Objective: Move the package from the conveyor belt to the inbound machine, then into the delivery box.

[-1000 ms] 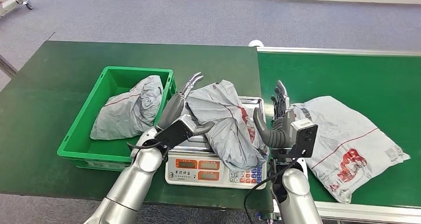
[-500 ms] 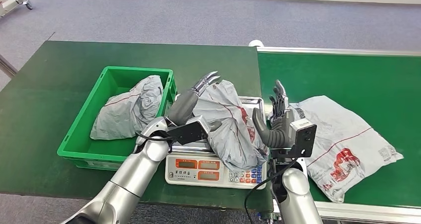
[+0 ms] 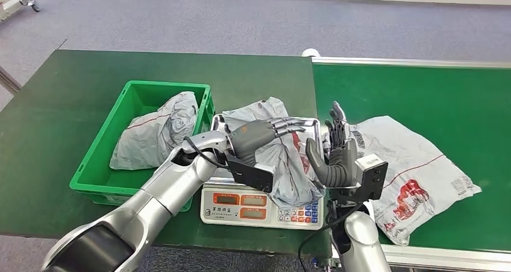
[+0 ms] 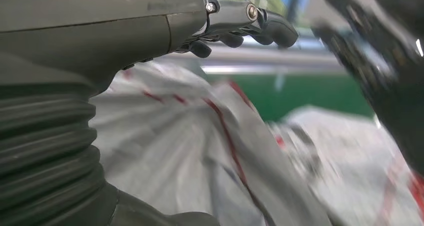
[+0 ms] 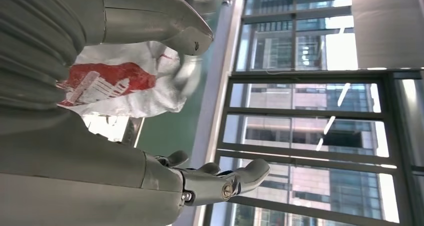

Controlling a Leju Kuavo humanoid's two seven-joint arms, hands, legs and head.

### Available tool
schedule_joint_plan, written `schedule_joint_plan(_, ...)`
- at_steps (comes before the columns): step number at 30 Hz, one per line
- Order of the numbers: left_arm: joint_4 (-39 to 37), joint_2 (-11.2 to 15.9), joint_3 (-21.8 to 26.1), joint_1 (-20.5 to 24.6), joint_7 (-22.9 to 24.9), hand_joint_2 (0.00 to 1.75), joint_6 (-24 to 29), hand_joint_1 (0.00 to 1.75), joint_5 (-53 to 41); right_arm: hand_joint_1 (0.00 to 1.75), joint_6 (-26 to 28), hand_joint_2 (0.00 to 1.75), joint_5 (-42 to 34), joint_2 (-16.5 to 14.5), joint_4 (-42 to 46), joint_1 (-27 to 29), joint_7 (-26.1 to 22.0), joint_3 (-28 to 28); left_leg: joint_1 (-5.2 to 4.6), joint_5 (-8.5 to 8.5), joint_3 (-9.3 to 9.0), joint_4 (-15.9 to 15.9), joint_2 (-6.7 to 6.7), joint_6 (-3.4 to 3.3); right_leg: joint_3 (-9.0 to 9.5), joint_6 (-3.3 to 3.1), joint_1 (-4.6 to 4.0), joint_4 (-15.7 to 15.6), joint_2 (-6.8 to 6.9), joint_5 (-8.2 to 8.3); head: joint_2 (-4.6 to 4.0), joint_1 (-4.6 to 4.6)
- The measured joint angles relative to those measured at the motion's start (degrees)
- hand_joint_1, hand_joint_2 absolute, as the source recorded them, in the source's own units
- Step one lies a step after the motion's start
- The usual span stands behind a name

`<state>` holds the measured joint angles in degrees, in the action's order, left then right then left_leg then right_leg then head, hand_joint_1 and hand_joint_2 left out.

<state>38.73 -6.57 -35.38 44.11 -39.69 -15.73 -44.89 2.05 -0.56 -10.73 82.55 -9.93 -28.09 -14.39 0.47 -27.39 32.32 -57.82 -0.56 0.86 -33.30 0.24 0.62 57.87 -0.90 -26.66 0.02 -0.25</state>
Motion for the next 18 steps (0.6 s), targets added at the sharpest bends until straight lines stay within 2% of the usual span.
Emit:
schedule_joint_plan(2, -0.3, 0.7, -5.5, 1.2, -0.3, 1.75, -1.4, 0.00, 1.1, 0.00, 0.0, 1.75, 0.0, 0.1, 2.1, 1.2, 0.2, -0.1, 0.00, 0.00, 0.02, 0.0, -0.02, 0.00, 0.01, 0.00, 0.00, 0.0, 0.01, 0.00, 0.00, 0.00)
schedule_joint_plan(4, -0.7, 1.2, -10.2, 2.0, -0.3, 1.75, -0.7, 0.00, 1.4, 0.00, 0.0, 1.75, 0.0, 0.3, 3.9, 2.1, 0.4, -0.4, 0.00, -0.01, 0.02, 0.0, 0.02, 0.00, -0.01, 0.00, 0.00, 0.0, -0.01, -0.01, 0.00, -0.01)
schedule_joint_plan(9, -1.6, 2.5, -18.7, 3.7, -0.4, 1.75, 0.1, 0.00, 1.8, 0.00, 0.0, 1.75, 0.0, 1.0, 6.2, 3.4, 0.5, -0.9, 0.00, -0.01, 0.02, 0.0, 0.03, 0.01, 0.01, 0.00, 0.00, 0.0, -0.02, 0.00, 0.00, -0.01)
schedule_joint_plan(14, -1.9, 3.2, -22.2, 4.1, -0.4, 1.75, 0.6, 0.00, 2.8, 0.00, -0.1, 1.75, 0.0, 1.2, 7.2, 3.9, 0.6, -1.1, 0.00, 0.03, 0.02, 0.0, 0.03, 0.02, 0.02, 0.00, -0.01, 0.0, -0.01, 0.02, 0.00, -0.01)
schedule_joint_plan(18, -1.4, 3.6, -24.5, 4.2, -0.4, 1.75, 3.3, 0.00, 5.9, 0.00, -0.3, 1.75, -0.2, 1.2, 7.2, 3.5, 0.7, -1.2, 0.00, 0.05, 0.02, 0.0, 0.02, 0.01, 0.03, 0.00, 0.00, 0.0, -0.01, 0.03, 0.00, -0.01)
